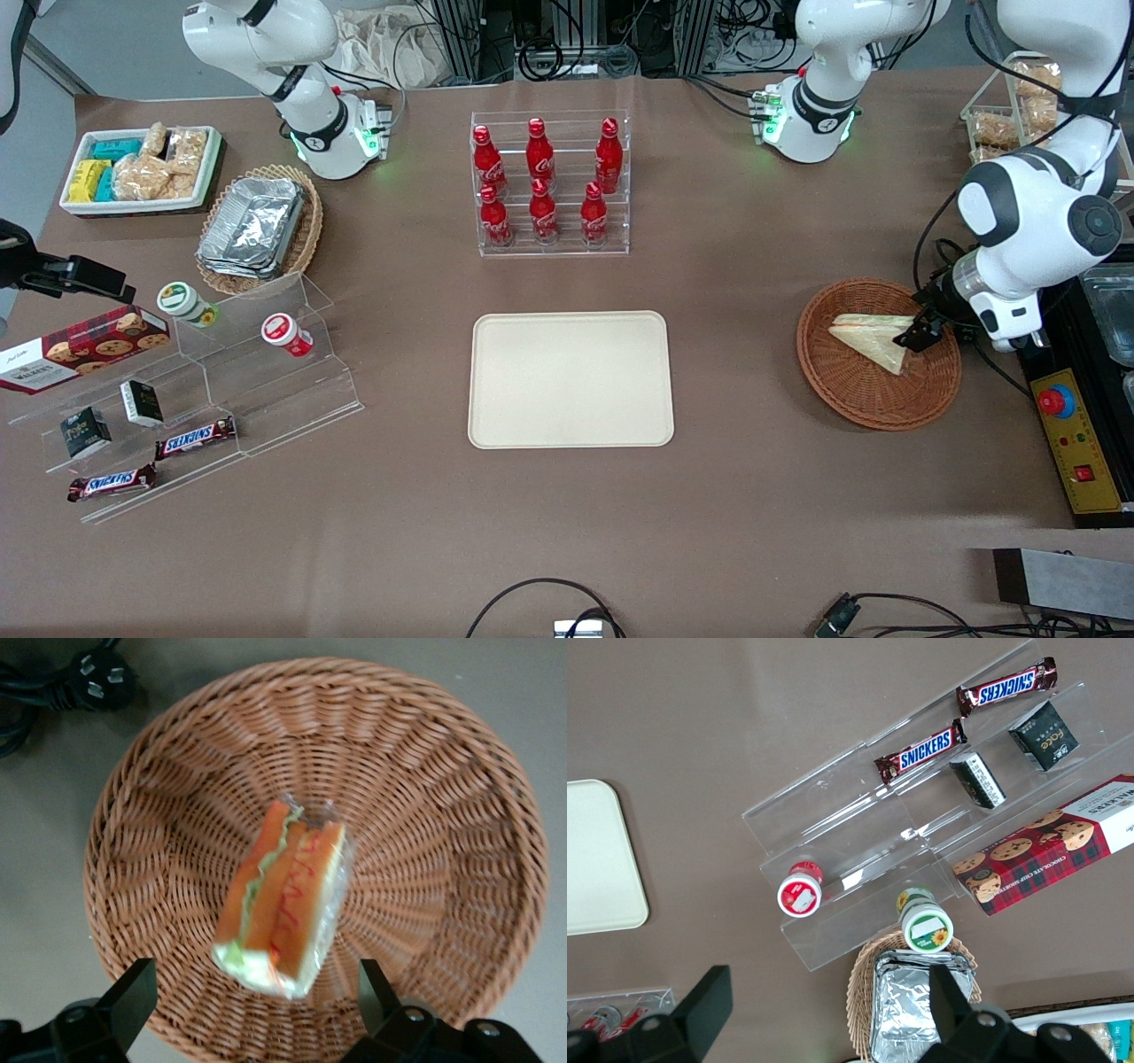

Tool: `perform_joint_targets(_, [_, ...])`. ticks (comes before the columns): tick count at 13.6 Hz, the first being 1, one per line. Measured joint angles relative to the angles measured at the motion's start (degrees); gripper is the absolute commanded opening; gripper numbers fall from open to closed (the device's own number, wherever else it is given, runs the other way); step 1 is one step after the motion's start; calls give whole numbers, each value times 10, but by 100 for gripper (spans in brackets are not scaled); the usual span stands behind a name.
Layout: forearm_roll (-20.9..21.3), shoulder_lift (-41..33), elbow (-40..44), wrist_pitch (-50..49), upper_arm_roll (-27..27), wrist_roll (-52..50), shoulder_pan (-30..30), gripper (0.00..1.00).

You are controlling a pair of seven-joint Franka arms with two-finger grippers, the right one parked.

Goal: Place sandwich from basket to tray
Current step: 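Lower the left gripper and close it on the wrapped sandwich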

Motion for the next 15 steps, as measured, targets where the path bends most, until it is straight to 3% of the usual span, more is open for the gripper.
perform_joint_targets(13, [-10,37,-9,55,-2,-11,4,100])
perform_joint_targets(15, [-10,43,-9,60,-3,-14,4,91])
